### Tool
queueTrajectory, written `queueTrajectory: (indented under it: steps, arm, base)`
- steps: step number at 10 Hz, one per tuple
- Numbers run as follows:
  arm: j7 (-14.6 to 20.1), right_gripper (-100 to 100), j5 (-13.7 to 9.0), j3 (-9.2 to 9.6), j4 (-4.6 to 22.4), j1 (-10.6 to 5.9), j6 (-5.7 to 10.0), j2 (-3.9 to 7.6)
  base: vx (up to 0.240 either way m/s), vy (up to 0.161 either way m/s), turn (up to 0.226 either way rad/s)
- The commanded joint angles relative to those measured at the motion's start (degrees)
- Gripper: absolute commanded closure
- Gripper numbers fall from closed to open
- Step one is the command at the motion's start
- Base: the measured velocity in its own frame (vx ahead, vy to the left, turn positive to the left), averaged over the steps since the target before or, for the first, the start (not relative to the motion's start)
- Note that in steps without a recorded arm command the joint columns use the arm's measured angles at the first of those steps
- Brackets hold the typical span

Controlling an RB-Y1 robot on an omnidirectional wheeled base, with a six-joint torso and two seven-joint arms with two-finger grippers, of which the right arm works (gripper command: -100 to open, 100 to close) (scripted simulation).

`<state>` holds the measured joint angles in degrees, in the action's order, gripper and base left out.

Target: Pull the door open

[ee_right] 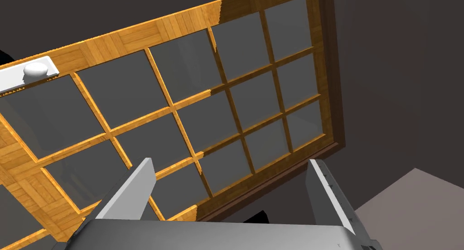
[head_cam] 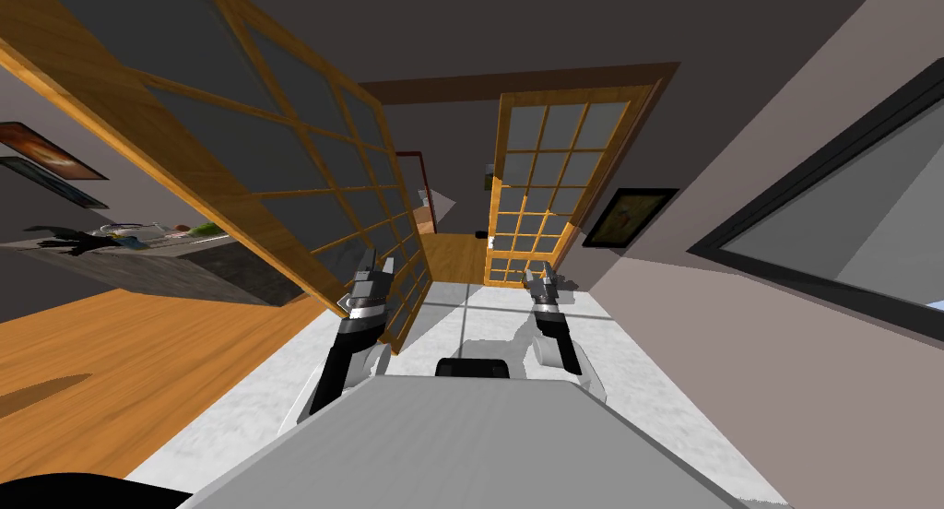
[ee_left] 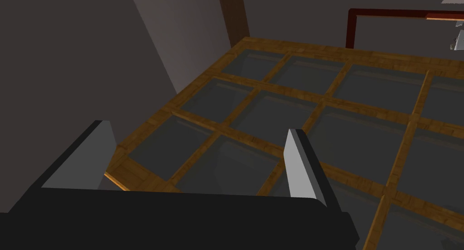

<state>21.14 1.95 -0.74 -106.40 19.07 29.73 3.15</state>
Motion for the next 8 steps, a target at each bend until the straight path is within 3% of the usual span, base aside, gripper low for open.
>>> queueTrajectory:
  steps: [1,7,8]
  arm:
    - [2.6,-100,-0.5,-0.23,2.2,-0.73,0.5,0.49]
    - [11.5,-100,-2.0,-0.89,11.9,-4.44,3.01,1.58]
    - [11.5,-100,-2.0,-0.89,12.0,-4.44,3.01,1.58]
  base:
    - [0.107,0.013,0.029]
    - [0.098,0.011,0.03]
    - [0.072,0.019,0.009]
